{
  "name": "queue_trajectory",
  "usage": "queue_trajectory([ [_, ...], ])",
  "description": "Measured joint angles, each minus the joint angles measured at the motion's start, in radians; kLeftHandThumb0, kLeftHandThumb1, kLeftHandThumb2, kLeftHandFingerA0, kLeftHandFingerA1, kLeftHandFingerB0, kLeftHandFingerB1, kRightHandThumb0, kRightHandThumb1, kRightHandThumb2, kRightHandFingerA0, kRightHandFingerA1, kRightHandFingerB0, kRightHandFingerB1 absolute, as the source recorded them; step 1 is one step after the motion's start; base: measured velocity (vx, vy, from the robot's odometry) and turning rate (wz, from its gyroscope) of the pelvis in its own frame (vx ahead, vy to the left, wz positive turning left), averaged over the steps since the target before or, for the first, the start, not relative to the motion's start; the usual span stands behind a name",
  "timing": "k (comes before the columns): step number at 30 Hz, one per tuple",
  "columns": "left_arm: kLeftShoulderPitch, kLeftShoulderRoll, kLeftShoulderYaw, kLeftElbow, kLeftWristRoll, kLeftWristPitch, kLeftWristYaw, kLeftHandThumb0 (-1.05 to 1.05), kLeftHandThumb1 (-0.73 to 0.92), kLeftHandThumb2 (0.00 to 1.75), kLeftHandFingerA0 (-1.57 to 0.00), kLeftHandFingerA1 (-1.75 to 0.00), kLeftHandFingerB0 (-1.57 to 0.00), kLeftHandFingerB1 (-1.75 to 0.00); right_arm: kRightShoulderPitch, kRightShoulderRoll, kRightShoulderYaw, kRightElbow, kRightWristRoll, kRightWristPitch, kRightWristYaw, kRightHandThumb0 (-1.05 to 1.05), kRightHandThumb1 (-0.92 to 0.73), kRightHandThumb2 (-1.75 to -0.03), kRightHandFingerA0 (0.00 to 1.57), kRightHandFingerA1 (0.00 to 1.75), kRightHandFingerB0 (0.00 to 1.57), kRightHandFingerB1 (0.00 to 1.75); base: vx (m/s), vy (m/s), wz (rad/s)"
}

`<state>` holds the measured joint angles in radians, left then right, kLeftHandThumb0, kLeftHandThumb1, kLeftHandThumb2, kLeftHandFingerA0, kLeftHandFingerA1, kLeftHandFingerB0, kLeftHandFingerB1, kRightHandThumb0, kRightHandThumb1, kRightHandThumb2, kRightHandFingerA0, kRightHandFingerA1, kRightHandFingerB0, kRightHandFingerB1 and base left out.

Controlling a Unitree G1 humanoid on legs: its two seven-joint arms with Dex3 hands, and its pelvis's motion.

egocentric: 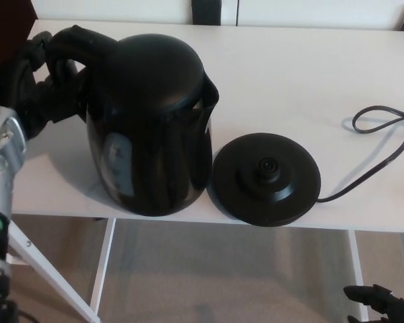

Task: The robot walk towards a table in front and uses its left hand to pick up the pot from the base and places it on the table

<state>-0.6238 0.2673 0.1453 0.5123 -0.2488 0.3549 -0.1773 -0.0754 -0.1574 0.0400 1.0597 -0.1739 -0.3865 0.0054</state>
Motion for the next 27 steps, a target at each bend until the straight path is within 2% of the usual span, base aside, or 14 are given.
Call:
queue_trajectory([
  [1,0.015,0.010,-0.008,-0.032,-0.002,0.011,-0.014,-0.59,0.38,0.68,0.00,0.00,0.00,0.00,0.000,0.000,0.000,0.002,0.000,0.000,0.001,-0.29,-0.59,-0.94,0.53,0.69,0.30,0.55,0.00,0.000,0.00],
  [2,0.031,0.021,-0.017,-0.066,-0.004,0.024,-0.032,-0.48,0.47,0.54,0.00,0.00,0.00,-0.01,-0.001,0.000,0.000,0.003,0.000,0.000,0.003,-0.29,-0.59,-0.94,0.53,0.69,0.29,0.55,0.00,0.000,0.00],
  [5,0.058,0.035,-0.025,-0.114,-0.009,0.050,-0.060,-0.48,0.47,0.54,0.00,0.00,0.00,0.00,-0.001,0.000,0.001,0.005,0.000,-0.001,0.005,-0.28,-0.58,-0.94,0.53,0.70,0.29,0.55,0.00,0.000,0.00],
  [6,0.068,0.040,-0.029,-0.133,-0.011,0.060,-0.070,-0.53,0.39,0.65,0.00,0.00,0.00,0.00,0.000,0.000,0.001,0.005,0.000,-0.001,0.005,-0.28,-0.77,-0.62,0.54,0.62,0.38,0.46,0.00,0.000,0.00],
  [8,0.092,0.058,-0.043,-0.181,-0.013,0.083,-0.095,-0.59,0.38,0.67,0.00,0.00,0.00,0.00,0.007,0.000,0.001,0.005,0.000,-0.002,0.006,-0.28,-0.76,-0.62,0.54,0.61,0.39,0.46,0.00,0.000,0.00],
  [15,0.109,0.104,-0.060,-0.223,-0.012,0.134,-0.138,-0.57,0.37,0.67,0.00,0.00,0.00,0.00,0.010,0.001,0.001,0.005,0.000,-0.001,0.006,-0.27,-0.77,-0.62,0.55,0.62,0.39,0.46,0.00,0.000,0.00],
  [16,0.114,0.109,-0.060,-0.225,-0.012,0.137,-0.141,-0.51,0.38,0.64,0.00,0.00,0.00,0.00,0.010,0.001,0.001,0.005,0.000,-0.001,0.006,-0.28,-0.57,-0.93,0.53,0.69,0.30,0.55,0.00,0.000,0.00],
  [21,0.146,0.124,-0.051,-0.223,-0.014,0.141,-0.174,-0.55,0.35,0.63,0.00,0.00,0.00,0.00,0.010,0.001,0.001,0.004,0.000,-0.002,0.006,-0.28,-0.57,-0.93,0.52,0.69,0.29,0.55,0.00,0.000,0.00],
  [25,0.168,0.137,-0.036,-0.214,-0.020,0.142,-0.206,-0.59,0.38,0.68,0.00,0.00,0.00,0.00,0.006,0.000,0.000,0.005,0.001,-0.002,0.006,-0.29,-0.58,-0.94,0.53,0.69,0.29,0.54,0.00,0.000,0.00],
  [27,0.172,0.145,-0.026,-0.206,-0.024,0.142,-0.221,-0.55,0.36,0.64,0.00,0.00,0.00,0.00,0.003,0.000,0.002,0.005,0.000,-0.002,0.007,-0.29,-0.58,-0.93,0.53,0.69,0.29,0.54,0.00,0.000,0.00],
])
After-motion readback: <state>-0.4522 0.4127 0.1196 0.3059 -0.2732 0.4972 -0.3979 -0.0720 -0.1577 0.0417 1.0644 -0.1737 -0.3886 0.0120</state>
